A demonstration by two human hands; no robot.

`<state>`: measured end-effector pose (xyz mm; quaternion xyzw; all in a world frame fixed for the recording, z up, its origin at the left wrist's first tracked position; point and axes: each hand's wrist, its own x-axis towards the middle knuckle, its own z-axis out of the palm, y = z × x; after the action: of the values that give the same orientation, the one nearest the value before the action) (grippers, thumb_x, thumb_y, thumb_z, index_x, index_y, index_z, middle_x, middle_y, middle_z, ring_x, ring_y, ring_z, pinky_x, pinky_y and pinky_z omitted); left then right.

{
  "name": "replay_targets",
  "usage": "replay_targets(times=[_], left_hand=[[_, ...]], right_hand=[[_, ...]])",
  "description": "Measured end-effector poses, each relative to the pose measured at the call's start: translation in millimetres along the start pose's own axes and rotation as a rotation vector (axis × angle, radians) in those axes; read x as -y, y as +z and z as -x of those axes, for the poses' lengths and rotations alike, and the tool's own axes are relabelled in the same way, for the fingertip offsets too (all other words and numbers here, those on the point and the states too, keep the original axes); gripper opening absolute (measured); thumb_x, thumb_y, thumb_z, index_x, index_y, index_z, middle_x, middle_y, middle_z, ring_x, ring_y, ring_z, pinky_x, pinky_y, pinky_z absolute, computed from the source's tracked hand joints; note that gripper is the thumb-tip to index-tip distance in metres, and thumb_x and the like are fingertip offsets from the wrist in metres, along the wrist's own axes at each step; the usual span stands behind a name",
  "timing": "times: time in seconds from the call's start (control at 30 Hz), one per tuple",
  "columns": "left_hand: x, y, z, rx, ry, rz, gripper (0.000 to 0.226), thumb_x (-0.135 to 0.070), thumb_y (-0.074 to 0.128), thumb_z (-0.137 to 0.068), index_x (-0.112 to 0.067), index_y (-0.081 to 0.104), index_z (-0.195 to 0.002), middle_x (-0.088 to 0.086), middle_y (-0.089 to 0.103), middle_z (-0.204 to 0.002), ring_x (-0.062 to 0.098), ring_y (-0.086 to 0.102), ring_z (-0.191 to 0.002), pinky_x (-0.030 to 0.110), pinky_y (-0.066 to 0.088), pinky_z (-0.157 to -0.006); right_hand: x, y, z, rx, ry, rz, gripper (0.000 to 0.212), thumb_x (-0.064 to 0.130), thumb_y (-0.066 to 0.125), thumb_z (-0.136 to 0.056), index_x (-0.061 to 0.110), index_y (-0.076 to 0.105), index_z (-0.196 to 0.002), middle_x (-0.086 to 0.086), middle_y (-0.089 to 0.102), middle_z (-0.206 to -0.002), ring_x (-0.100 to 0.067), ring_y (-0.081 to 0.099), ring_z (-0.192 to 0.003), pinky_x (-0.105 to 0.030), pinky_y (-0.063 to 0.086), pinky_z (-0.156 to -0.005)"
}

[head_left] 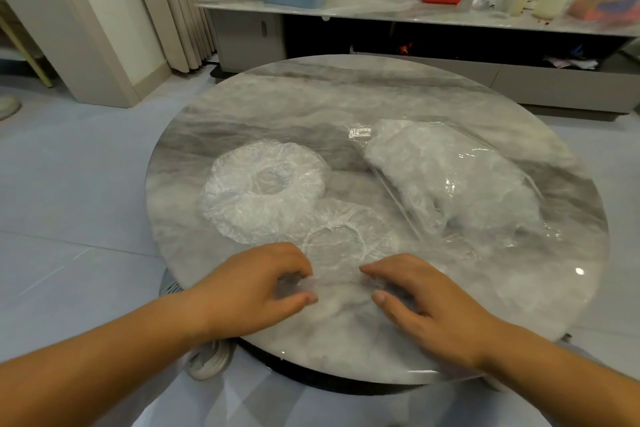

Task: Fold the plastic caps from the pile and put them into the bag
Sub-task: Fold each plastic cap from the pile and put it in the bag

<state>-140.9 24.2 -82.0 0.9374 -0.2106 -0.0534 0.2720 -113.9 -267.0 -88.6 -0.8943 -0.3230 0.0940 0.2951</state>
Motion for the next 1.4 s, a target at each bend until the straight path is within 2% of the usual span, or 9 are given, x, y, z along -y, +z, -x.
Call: replay_targets(times=[0.17, 0.3, 0.53, 0.9, 1.0, 1.17, 1.23, 1.3, 1.4], left_hand=[[-4, -3, -15, -0.055, -0.236, 0.341, 0.03, -0.052, 0.066, -0.09, -0.023, 0.072, -0.083, -0.008, 0.067, -0.077, 0.008, 0.061, -0.072, 0.028, 0.051, -0.073], [1, 0, -29, -0.094, -0.33, 0.341, 0.03, -0.048, 0.069, -0.09, -0.021, 0.07, -0.077, -0.013, 0.057, -0.063, 0.002, 0.051, -0.059, 0.021, 0.044, -0.062], [-2, 7, -40, -0.22, -0.395, 0.184, 0.032, -0.049, 0.077, -0.081, -0.028, 0.065, -0.102, -0.013, 0.06, -0.084, -0.002, 0.056, -0.075, 0.014, 0.041, -0.067], [7, 13, -35, -0.339, -0.382, -0.008, 0.05, -0.057, 0.071, -0.083, -0.029, 0.058, -0.122, -0.011, 0.042, -0.114, 0.009, 0.044, -0.106, 0.027, 0.043, -0.095], [5, 16, -36, -0.339, -0.379, -0.013, 0.051, -0.056, 0.071, -0.084, -0.029, 0.055, -0.125, -0.011, 0.039, -0.115, 0.009, 0.041, -0.108, 0.025, 0.039, -0.097], [5, 15, -38, -0.327, -0.393, -0.016, 0.055, -0.055, 0.072, -0.083, -0.03, 0.051, -0.128, -0.011, 0.037, -0.117, 0.009, 0.039, -0.11, 0.027, 0.039, -0.099], [5, 14, -40, -0.314, -0.418, 0.005, 0.059, -0.055, 0.073, -0.083, -0.029, 0.049, -0.13, -0.01, 0.038, -0.121, 0.011, 0.041, -0.114, 0.029, 0.041, -0.1], [4, 12, -43, -0.307, -0.441, 0.038, 0.063, -0.053, 0.074, -0.082, -0.029, 0.047, -0.132, -0.009, 0.038, -0.126, 0.012, 0.042, -0.118, 0.032, 0.043, -0.101], [5, 10, -46, -0.298, -0.459, 0.062, 0.069, -0.052, 0.077, -0.079, -0.029, 0.044, -0.135, -0.008, 0.036, -0.129, 0.012, 0.04, -0.123, 0.031, 0.043, -0.103]], right_hand=[[6, 4, -6, -0.093, -0.011, 0.028, 0.045, 0.063, 0.041, -0.093, 0.043, 0.065, -0.126, 0.036, 0.044, -0.134, 0.014, 0.036, -0.128, -0.019, 0.026, -0.108], [14, 6, -16, -0.169, -0.085, 0.113, 0.041, 0.053, 0.046, -0.098, 0.034, 0.064, -0.13, 0.013, 0.03, -0.16, -0.006, 0.027, -0.147, -0.033, 0.027, -0.116], [18, 14, -27, -0.025, -0.231, 0.341, 0.037, 0.044, 0.041, -0.103, 0.027, 0.064, -0.127, 0.007, 0.053, -0.145, -0.015, 0.04, -0.139, -0.032, 0.031, -0.113], [27, 1, -60, 0.068, -0.094, 0.382, 0.063, 0.062, 0.02, -0.095, 0.028, 0.06, -0.13, 0.013, 0.068, -0.115, -0.01, 0.059, -0.108, -0.029, 0.033, -0.102], [33, -5, -79, 0.006, -0.007, 0.271, 0.06, 0.059, 0.029, -0.094, 0.024, 0.063, -0.129, 0.009, 0.07, -0.113, -0.013, 0.06, -0.11, -0.033, 0.039, -0.102], [26, -8, -116, -0.08, 0.208, -0.027, 0.021, 0.035, 0.054, -0.099, 0.023, 0.071, -0.103, 0.009, 0.056, -0.117, -0.008, 0.051, -0.117, -0.029, 0.039, -0.101], [21, -7, -124, -0.052, 0.272, -0.116, 0.031, 0.033, 0.054, -0.1, 0.012, 0.069, -0.083, 0.006, 0.058, -0.097, -0.011, 0.058, -0.094, -0.034, 0.046, -0.088], [15, -7, -127, -0.037, 0.322, -0.194, 0.043, 0.033, 0.055, -0.101, -0.005, 0.064, -0.083, -0.013, 0.062, -0.083, -0.02, 0.058, -0.073, -0.044, 0.051, -0.076], [15, -10, -127, -0.066, 0.375, -0.29, 0.04, 0.036, 0.058, -0.101, 0.0, 0.073, -0.093, -0.022, 0.072, -0.098, -0.028, 0.066, -0.082, -0.035, 0.053, -0.073]])
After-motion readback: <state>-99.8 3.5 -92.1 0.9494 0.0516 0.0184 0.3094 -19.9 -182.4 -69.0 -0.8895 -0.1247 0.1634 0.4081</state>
